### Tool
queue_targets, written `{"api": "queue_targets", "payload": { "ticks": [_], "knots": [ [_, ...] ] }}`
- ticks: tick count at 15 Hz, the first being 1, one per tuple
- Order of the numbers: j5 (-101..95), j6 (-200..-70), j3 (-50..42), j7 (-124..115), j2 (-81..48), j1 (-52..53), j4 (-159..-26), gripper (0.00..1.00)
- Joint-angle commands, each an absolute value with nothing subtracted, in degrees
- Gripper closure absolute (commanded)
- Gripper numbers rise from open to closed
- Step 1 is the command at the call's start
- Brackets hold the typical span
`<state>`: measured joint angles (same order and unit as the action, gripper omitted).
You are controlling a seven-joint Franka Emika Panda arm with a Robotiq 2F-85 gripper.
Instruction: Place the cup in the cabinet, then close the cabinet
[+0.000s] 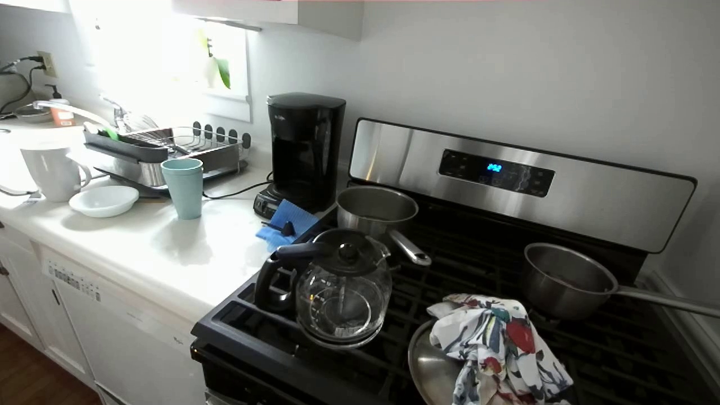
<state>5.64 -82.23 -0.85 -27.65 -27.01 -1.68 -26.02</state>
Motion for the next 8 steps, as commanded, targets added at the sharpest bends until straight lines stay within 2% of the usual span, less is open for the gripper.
{"api": "queue_targets", "payload": {
  "ticks": [1,6,8],
  "knots": [
    [1.46,-85.45,-2.17,-28.39,-28.97,1.65,-24.62,0.00],
    [-1.66,-88.58,-3.18,-28.93,-29.74,3.42,-24.62,0.00],
    [-2.18,-89.15,-3.57,-29.50,-29.75,3.46,-24.55,0.26]
  ]
}}
